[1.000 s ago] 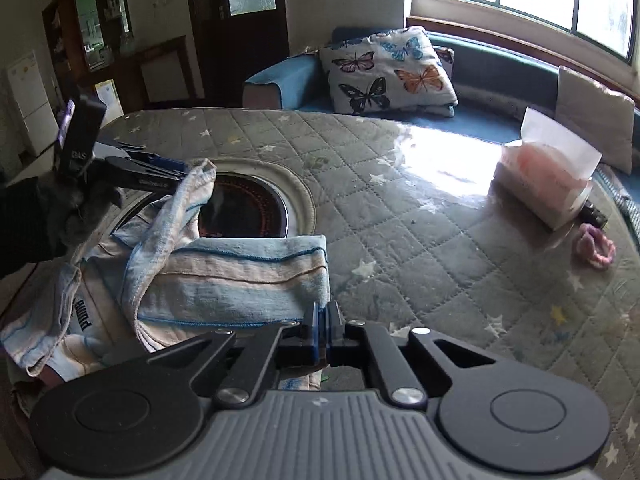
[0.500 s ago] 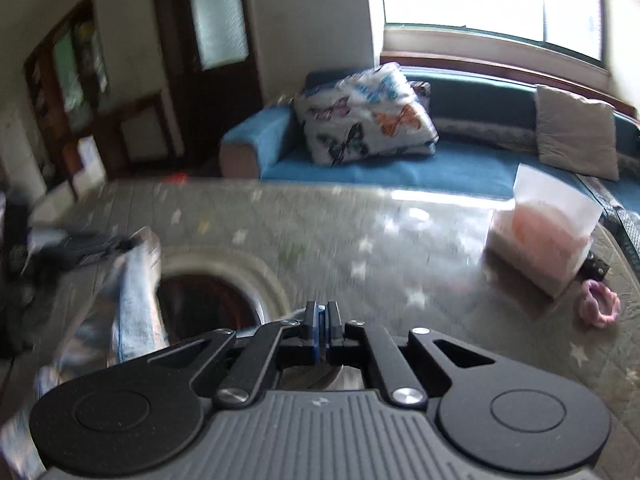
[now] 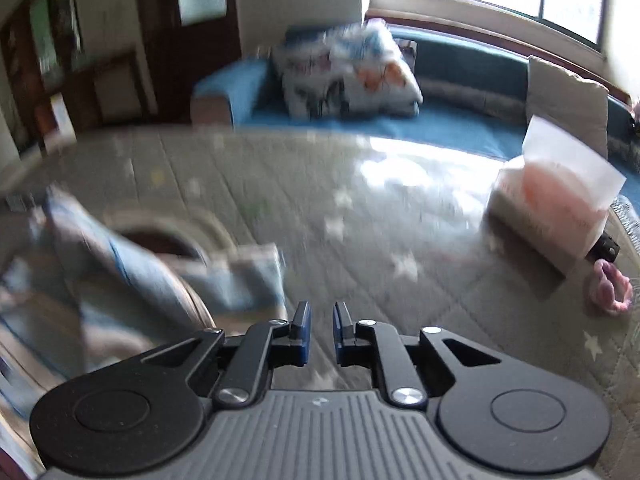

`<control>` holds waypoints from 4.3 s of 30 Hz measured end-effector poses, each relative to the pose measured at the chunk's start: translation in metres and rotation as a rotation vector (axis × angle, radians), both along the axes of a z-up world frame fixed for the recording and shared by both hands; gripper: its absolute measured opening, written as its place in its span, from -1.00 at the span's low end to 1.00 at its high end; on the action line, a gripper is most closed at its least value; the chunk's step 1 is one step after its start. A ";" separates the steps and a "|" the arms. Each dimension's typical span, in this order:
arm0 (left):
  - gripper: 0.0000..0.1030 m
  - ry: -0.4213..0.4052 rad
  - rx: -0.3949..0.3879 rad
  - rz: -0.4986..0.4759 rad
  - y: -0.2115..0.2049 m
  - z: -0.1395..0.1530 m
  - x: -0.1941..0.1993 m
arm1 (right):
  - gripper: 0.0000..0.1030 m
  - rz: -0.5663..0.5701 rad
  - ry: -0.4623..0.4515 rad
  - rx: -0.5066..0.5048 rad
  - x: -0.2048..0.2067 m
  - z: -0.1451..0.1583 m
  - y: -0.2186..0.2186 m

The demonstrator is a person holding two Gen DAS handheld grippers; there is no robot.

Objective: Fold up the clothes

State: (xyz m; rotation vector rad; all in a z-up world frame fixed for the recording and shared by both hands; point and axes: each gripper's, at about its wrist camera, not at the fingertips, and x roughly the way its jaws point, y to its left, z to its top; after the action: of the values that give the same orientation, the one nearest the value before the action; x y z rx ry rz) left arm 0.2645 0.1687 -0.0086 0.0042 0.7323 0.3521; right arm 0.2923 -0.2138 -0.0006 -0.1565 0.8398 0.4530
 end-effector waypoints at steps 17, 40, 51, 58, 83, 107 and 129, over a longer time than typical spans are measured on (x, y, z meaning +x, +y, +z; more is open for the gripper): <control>-0.96 -0.035 -0.008 -0.041 0.003 0.001 -0.008 | -0.37 0.129 0.077 0.035 0.011 -0.012 0.028; -0.96 -0.025 -0.144 0.169 0.057 0.002 -0.006 | -0.03 -0.086 -0.011 0.337 0.067 0.042 0.012; -0.88 0.022 -0.069 0.099 0.050 -0.014 -0.002 | -0.08 0.072 0.083 0.029 0.047 -0.015 0.056; -0.93 0.043 0.032 0.067 0.036 -0.026 0.011 | -0.85 0.079 0.044 -0.050 0.030 -0.027 0.062; -0.17 0.017 -0.014 -0.261 -0.092 0.019 -0.147 | -0.40 0.194 -0.006 -0.084 -0.136 -0.006 0.033; -0.91 0.036 -0.181 -0.200 -0.117 -0.004 -0.214 | -0.86 0.068 -0.041 -0.034 -0.217 -0.001 -0.018; -0.85 0.003 -0.217 0.245 0.021 -0.001 -0.307 | -0.86 -0.297 0.009 0.053 -0.213 -0.020 -0.120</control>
State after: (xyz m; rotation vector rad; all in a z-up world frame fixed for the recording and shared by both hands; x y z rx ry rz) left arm -0.0423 0.1897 -0.0094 -0.2924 0.7724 0.5046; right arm 0.0793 -0.3340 -0.0207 0.0197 0.8428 0.1966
